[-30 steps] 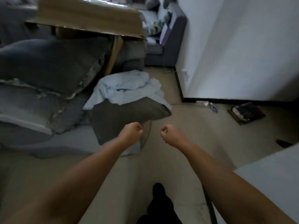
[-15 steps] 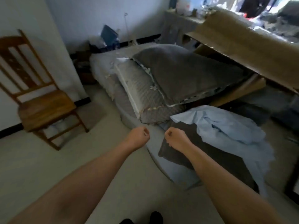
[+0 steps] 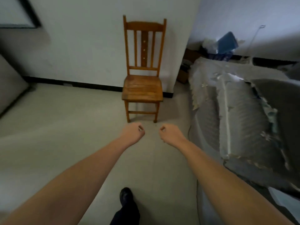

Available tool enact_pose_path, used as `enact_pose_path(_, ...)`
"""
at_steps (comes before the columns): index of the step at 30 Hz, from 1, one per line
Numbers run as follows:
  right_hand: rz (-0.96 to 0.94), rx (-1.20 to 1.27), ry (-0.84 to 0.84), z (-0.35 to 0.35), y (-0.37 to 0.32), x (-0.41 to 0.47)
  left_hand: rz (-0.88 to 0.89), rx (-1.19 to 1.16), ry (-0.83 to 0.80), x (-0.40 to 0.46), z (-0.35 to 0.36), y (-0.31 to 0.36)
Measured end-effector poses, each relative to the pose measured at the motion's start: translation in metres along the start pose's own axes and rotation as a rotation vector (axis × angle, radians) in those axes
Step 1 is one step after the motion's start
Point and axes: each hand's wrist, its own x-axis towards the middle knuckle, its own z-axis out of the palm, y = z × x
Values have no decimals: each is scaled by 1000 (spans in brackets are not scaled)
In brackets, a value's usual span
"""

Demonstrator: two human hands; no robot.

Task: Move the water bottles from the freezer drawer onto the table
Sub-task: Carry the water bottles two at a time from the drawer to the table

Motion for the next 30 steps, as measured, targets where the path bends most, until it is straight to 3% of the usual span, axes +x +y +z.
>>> enact_pose_path(9,-184,-74,-140,41,-157,139,-253,-90,123,90,-114,-113)
enact_pose_path(17,-304,-149,-240,47,-229,254,-367,-174,205,173,-173,-163)
enact_pose_path(30,-603,-300,-414,51,-407,476,-647,-289,498,335,-306,-230)
